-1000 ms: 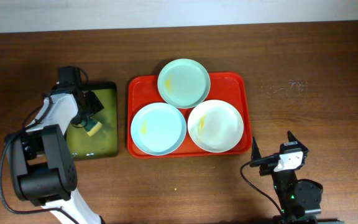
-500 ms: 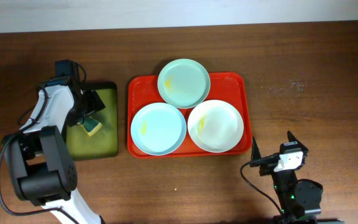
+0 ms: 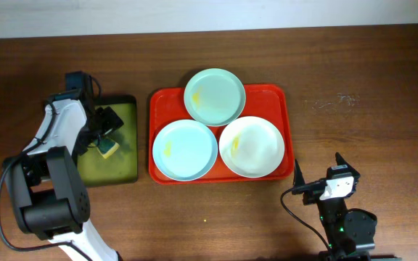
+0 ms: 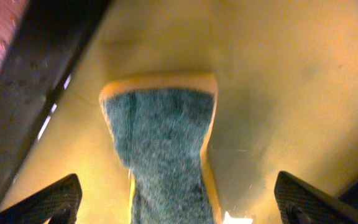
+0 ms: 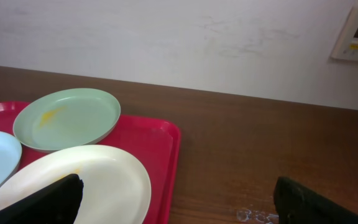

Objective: Clean dirty plates on tray and stack at the side
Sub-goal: 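Grasp the yellow-green sponge with the left gripper in the water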

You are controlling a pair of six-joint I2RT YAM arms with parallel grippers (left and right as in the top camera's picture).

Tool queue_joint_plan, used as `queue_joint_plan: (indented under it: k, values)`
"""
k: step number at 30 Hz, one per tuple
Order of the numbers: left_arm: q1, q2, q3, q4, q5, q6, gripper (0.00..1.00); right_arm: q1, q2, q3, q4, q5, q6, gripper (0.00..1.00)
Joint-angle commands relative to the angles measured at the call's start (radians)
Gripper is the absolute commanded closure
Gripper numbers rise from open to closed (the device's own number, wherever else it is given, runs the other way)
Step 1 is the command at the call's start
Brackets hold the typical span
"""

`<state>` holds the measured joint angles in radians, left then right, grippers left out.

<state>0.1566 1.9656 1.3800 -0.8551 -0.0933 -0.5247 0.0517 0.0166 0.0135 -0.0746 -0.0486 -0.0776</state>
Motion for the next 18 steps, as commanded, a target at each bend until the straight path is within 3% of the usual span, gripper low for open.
queue_joint_plan:
  k: [1,2,3,7,8,12,18]
  values:
    - [0.003,0.000,-0.031,0.024,0.013,-0.021,0.20,-0.007,-0.004,-0.008,-0.001,0.008,0.010,0.01]
    - [0.004,0.001,-0.050,0.042,0.013,-0.021,0.37,-0.007,-0.004,-0.008,0.000,0.008,0.010,0.02]
    - [0.005,0.001,-0.063,0.056,0.014,-0.021,0.45,-0.007,-0.004,-0.008,-0.001,0.008,0.010,0.01]
    - [0.005,0.002,-0.084,0.076,-0.005,-0.021,0.59,-0.007,-0.004,-0.008,-0.001,0.008,0.010,0.01]
    - [0.004,0.002,-0.085,0.076,-0.005,-0.021,0.58,-0.007,-0.004,-0.008,-0.001,0.008,0.010,0.01]
    - [0.005,0.006,-0.091,0.078,-0.050,-0.021,0.24,-0.007,-0.004,-0.008,-0.001,0.008,0.010,0.01]
    - [0.002,0.017,-0.116,0.101,-0.061,-0.021,0.26,-0.007,-0.004,-0.008,0.000,0.009,0.010,0.01]
